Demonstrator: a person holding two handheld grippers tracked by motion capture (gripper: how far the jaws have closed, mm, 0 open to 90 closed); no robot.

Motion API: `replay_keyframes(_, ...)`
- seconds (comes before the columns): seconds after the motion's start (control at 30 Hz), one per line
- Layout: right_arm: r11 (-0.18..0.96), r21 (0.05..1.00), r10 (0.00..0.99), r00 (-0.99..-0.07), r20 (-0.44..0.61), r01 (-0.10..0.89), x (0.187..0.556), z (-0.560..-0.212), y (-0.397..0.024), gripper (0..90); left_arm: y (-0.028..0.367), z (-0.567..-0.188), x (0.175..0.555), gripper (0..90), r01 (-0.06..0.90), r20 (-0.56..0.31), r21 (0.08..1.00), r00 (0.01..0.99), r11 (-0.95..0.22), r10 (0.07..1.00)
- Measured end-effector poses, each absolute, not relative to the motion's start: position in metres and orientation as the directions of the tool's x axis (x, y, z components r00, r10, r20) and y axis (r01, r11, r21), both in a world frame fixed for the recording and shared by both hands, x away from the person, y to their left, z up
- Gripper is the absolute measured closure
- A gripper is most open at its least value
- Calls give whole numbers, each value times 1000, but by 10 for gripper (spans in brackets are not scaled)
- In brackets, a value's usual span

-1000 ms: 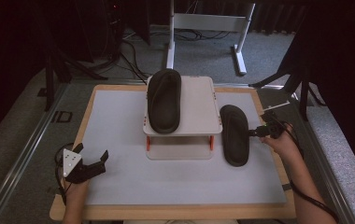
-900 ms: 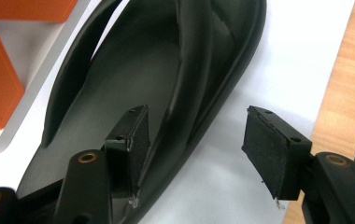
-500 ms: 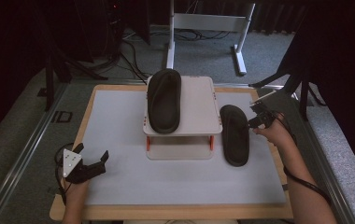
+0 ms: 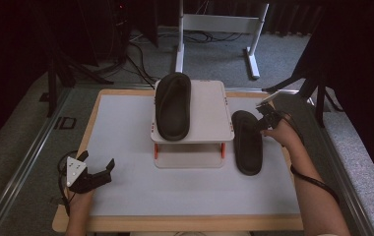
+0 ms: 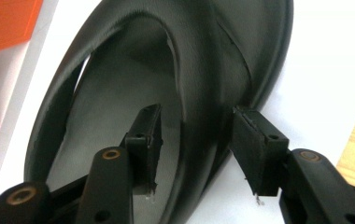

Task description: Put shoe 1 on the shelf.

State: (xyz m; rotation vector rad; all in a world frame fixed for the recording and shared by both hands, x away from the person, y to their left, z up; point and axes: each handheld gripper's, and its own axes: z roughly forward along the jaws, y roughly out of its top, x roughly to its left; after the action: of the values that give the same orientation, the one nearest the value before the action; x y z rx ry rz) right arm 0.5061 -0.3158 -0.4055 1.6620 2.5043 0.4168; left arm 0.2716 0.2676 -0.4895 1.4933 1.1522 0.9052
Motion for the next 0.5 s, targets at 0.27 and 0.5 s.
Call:
replay_keyframes(0.27, 315, 242, 940, -338, 56, 918, 517, -410, -309, 696, 267, -489, 272, 9, 217, -13, 975, 266, -47, 964)
replay_keyframes(0.5, 305, 196, 946, -320, 49, 932, 519, -407, -308, 724, 266, -489, 272, 9, 220, -10, 974, 266, -50, 964)
